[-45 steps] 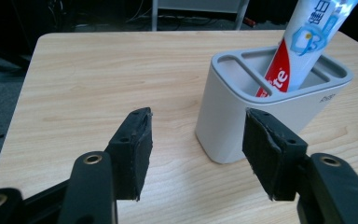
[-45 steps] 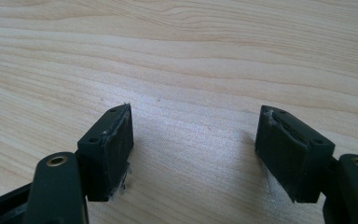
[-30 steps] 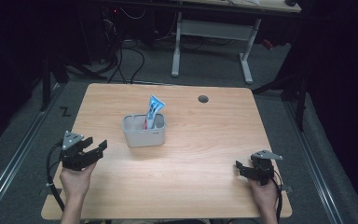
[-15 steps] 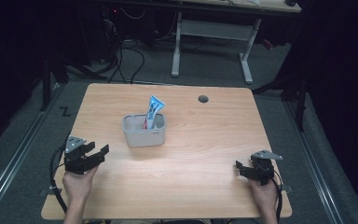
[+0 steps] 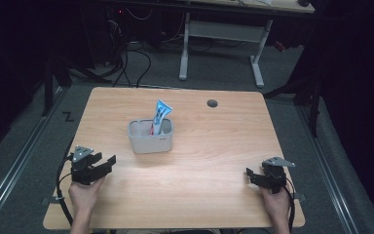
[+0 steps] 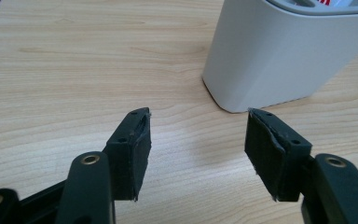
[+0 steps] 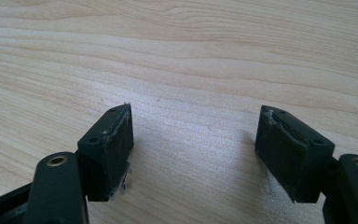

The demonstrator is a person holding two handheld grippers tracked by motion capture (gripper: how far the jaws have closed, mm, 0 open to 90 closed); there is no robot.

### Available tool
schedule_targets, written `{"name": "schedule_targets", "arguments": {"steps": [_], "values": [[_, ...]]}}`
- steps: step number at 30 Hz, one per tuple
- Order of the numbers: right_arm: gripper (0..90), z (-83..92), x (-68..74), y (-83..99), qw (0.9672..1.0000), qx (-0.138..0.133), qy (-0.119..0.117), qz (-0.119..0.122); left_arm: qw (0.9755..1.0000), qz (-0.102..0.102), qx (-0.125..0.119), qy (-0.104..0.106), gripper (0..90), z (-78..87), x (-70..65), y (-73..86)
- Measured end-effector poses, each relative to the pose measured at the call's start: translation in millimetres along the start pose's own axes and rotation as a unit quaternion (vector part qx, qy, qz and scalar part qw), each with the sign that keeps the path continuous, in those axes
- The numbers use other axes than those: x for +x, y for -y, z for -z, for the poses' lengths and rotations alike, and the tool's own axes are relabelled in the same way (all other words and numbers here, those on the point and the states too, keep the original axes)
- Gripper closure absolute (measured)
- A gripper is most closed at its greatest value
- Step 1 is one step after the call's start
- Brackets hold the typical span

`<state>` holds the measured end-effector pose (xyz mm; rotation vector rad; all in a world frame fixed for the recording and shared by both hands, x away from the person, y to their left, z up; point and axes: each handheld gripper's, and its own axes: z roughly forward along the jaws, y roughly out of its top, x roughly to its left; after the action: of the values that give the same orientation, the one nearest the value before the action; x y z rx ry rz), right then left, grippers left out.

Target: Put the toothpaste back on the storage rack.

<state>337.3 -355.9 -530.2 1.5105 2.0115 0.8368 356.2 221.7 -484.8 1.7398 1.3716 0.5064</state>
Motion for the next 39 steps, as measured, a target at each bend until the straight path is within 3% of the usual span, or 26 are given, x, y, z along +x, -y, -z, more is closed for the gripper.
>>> {"name": "schedule_targets", "arguments": {"steps": [20, 39], "values": [[27.7, 0.0, 0.1, 0.0, 1.0, 0.0, 0.0, -0.001, 0.9994, 0.009, 0.032, -0.003, 41.5, -22.1, 3.7, 15.9], [27.7, 0.0, 0.1, 0.0, 1.0, 0.0, 0.0, -0.001, 0.9979, -0.014, 0.047, -0.042, 42.3, -41.4, 1.2, 24.7]]}}
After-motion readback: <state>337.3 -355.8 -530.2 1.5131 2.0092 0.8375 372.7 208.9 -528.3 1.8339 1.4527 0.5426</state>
